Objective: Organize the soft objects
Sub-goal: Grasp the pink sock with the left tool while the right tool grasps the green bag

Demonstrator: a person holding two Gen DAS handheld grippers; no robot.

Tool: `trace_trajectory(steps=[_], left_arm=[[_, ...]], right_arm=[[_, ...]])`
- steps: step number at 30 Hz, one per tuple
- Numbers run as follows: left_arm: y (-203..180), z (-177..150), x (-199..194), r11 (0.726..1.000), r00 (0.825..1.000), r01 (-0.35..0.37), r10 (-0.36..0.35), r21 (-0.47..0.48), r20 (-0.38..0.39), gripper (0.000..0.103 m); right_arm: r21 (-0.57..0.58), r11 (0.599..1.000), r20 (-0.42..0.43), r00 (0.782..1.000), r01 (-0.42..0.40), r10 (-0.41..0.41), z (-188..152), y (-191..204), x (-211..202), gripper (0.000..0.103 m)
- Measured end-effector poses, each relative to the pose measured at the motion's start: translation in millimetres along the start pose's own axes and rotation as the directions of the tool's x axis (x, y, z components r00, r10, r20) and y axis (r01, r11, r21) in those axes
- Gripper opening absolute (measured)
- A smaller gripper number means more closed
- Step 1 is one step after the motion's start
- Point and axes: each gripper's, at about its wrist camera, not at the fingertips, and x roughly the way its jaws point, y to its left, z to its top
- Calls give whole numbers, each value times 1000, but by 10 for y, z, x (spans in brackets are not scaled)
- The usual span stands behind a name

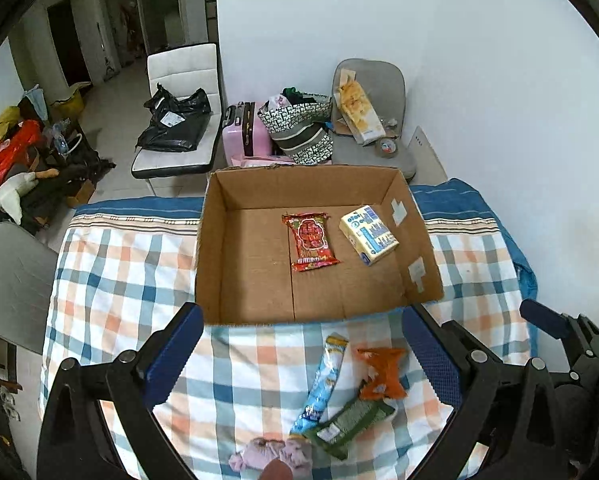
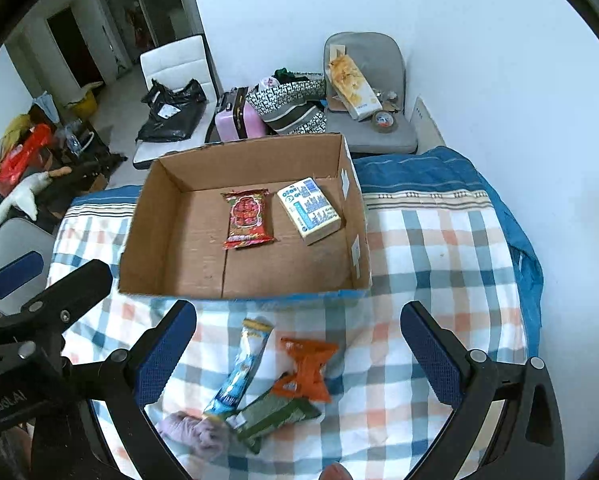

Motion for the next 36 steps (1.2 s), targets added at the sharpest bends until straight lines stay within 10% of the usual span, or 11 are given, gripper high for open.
trace_trajectory(steps=[9, 15, 21, 26, 31, 36], left_arm=[[128, -611, 246, 999, 988, -51, 48, -15, -149, 101], [300, -1231, 856, 986, 929, -167, 162, 12, -332, 101], [760, -1789, 1190, 965, 862, -196, 84, -174, -500, 101], [1066, -2159, 1339, 895, 821, -181, -91, -408, -564, 101], [1144, -2443, 1571, 776, 786, -131, -298, -617, -541, 101], [1122, -2539, 1829, 707, 779, -132, -359, -695, -514, 100]], right_arm=[[153, 988, -219, 975, 0, 33, -780, -362, 359, 103], [352, 936, -452, 870, -28, 196, -1469, -526, 1233, 103], [447, 894, -522, 807, -19, 278, -1790, -348, 1809, 99], [477, 879, -548, 776, -16, 312, -1811, -194, 2118, 89], [424, 906, -564, 780, -8, 271, -1826, -103, 2175, 58], [392, 918, -591, 749, -58, 299, -1883, -220, 2046, 45]])
